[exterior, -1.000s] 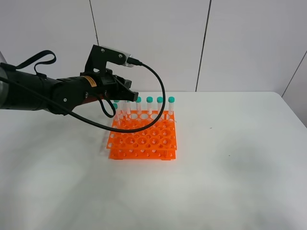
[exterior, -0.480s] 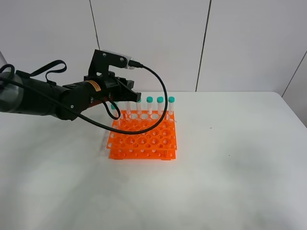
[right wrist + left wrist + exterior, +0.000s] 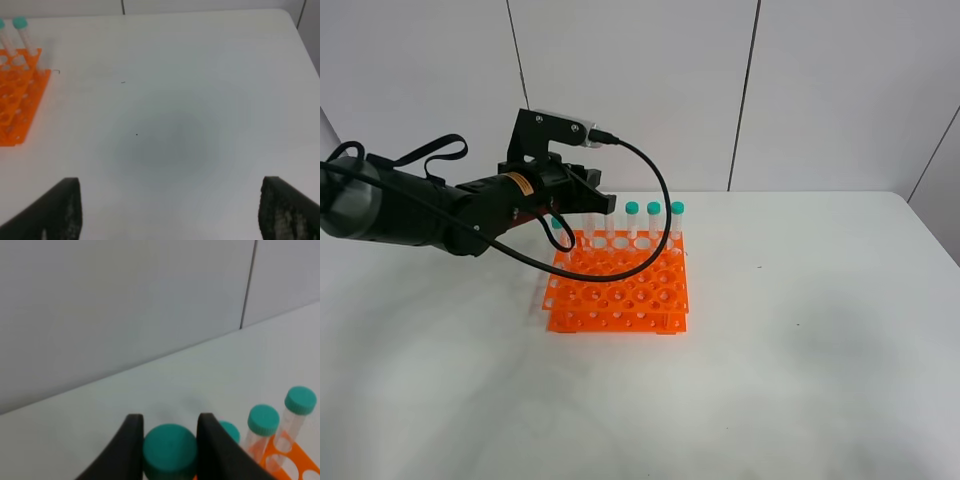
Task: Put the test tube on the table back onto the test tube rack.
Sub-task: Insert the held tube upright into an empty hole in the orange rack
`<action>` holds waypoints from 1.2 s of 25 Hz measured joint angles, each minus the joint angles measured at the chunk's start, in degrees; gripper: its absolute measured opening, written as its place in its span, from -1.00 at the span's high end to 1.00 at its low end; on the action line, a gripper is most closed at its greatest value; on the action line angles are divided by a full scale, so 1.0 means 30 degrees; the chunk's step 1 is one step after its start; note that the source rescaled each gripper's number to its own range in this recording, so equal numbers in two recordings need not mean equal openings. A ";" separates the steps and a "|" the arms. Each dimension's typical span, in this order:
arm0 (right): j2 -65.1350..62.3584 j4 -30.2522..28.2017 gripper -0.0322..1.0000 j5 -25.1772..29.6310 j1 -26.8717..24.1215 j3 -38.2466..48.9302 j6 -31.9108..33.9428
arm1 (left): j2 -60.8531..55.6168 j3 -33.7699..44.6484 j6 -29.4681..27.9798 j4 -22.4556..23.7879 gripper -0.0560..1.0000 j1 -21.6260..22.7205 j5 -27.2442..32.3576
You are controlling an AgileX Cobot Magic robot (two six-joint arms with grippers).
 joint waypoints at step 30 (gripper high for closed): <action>0.0000 0.0141 -0.82 0.0000 0.0000 0.0000 0.0000 | 0.1615 0.1053 0.0583 0.0016 0.88 0.0508 -0.0029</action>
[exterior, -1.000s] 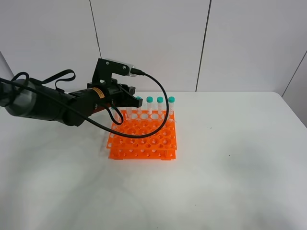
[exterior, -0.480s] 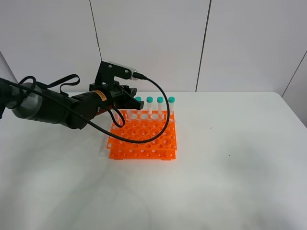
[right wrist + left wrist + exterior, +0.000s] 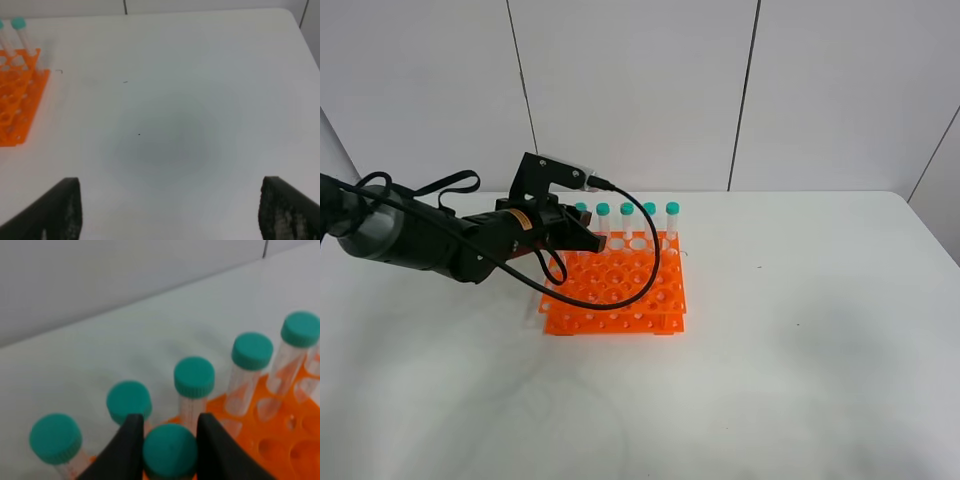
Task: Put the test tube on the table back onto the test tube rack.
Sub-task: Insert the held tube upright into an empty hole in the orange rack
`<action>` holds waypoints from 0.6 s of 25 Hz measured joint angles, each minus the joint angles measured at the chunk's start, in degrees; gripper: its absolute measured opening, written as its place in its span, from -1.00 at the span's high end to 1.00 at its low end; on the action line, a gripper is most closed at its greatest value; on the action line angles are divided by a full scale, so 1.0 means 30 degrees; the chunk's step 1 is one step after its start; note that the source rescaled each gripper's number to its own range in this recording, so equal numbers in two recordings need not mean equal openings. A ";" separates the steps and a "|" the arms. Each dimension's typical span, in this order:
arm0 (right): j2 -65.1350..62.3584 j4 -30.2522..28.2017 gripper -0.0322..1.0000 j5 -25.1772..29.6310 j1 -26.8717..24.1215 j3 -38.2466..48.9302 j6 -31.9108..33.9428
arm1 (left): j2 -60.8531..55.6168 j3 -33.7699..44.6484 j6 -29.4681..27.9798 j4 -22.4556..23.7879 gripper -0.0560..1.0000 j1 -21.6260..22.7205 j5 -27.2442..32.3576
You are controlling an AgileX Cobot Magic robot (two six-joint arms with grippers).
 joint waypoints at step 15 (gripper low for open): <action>0.0000 0.0000 -0.82 0.0000 0.0000 0.0000 0.0000 | 0.0000 0.0235 0.0023 -0.0017 0.88 0.0000 -0.0244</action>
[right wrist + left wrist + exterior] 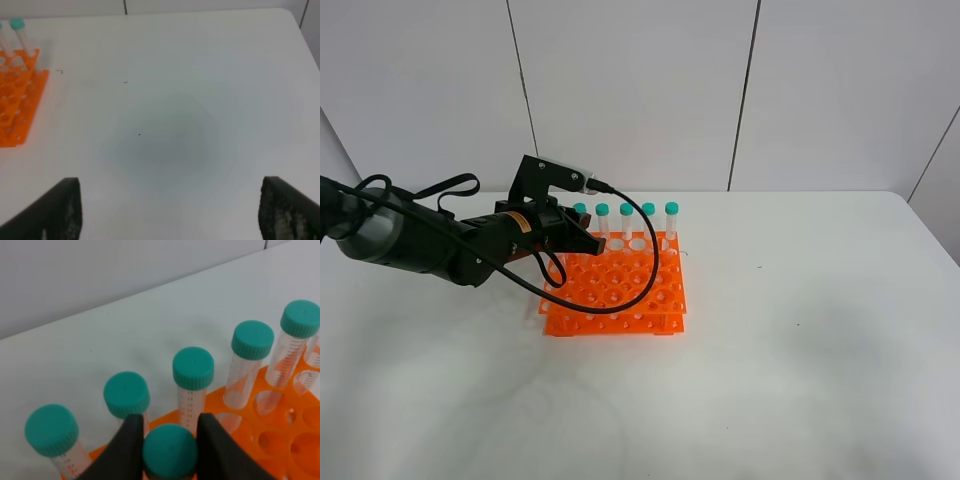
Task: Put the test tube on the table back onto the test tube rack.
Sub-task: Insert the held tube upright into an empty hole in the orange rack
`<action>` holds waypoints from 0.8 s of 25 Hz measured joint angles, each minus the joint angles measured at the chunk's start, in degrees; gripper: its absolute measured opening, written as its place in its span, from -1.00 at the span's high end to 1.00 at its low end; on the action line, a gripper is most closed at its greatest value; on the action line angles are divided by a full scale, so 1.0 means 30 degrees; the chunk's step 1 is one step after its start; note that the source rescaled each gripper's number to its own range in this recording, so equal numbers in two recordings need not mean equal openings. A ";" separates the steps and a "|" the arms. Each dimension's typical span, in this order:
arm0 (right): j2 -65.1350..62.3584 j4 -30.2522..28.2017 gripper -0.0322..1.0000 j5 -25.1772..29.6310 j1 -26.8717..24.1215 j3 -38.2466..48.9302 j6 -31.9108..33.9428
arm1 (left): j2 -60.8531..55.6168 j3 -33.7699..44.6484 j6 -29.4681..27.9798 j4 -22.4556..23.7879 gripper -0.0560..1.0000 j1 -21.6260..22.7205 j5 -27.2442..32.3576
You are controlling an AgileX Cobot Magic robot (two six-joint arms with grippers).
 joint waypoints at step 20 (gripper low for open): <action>0.0000 0.0000 -0.82 0.0000 0.0000 0.0000 0.0000 | 0.0000 0.0000 0.0000 0.0000 0.08 0.0000 0.0000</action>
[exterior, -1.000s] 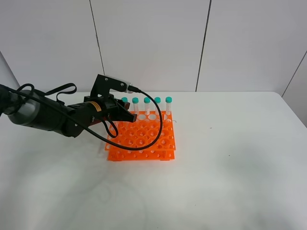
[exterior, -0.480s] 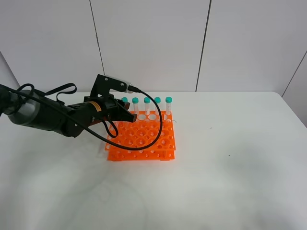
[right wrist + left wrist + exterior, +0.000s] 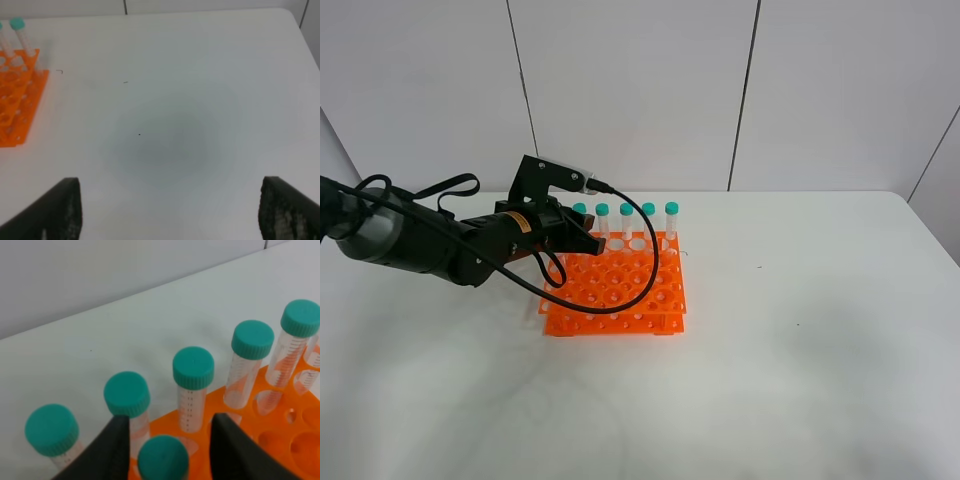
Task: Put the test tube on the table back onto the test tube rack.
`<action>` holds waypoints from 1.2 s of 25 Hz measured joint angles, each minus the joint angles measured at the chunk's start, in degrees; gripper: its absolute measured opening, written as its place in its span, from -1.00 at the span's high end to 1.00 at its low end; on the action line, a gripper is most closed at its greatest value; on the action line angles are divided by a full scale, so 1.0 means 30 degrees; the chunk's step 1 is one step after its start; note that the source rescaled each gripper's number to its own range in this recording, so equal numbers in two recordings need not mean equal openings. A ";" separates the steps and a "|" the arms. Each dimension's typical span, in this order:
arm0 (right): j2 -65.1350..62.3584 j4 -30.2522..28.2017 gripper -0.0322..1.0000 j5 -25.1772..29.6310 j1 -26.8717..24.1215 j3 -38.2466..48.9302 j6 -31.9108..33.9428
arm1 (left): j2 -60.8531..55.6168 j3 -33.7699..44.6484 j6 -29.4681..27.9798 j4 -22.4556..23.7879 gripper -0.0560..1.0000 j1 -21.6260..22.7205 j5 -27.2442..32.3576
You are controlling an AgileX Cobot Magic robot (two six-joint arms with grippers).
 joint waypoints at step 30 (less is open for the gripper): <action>0.0000 0.0000 -0.82 0.0000 0.0000 0.0000 0.0000 | -0.7212 0.0049 -0.0308 -0.0013 -0.05 0.3942 0.8663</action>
